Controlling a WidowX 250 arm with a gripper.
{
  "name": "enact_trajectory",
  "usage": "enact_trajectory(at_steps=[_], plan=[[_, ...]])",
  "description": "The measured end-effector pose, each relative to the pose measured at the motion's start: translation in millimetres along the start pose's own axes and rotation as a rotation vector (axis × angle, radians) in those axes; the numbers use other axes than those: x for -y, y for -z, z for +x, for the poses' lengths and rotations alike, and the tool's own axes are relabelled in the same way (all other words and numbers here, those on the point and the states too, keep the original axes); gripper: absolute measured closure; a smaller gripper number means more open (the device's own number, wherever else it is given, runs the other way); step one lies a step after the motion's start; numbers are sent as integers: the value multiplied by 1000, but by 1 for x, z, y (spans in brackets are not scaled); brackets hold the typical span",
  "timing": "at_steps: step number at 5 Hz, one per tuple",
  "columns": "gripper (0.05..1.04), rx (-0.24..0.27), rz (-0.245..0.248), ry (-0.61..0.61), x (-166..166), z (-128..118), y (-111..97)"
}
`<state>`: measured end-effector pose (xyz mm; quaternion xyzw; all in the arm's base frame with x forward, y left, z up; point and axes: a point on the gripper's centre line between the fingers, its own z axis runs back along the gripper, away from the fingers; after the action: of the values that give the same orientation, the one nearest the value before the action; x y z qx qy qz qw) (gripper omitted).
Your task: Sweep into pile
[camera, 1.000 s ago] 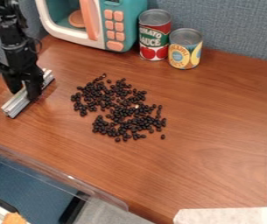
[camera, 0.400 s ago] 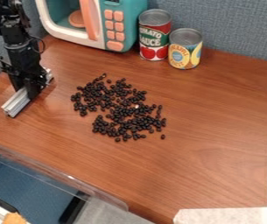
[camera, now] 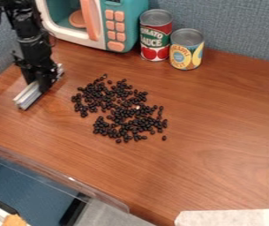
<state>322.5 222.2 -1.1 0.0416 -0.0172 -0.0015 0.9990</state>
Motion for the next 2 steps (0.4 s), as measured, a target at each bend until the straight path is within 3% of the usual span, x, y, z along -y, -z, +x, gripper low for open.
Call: enact_trajectory(at_steps=[2], plan=[[703,26,20,73,19,40,0]])
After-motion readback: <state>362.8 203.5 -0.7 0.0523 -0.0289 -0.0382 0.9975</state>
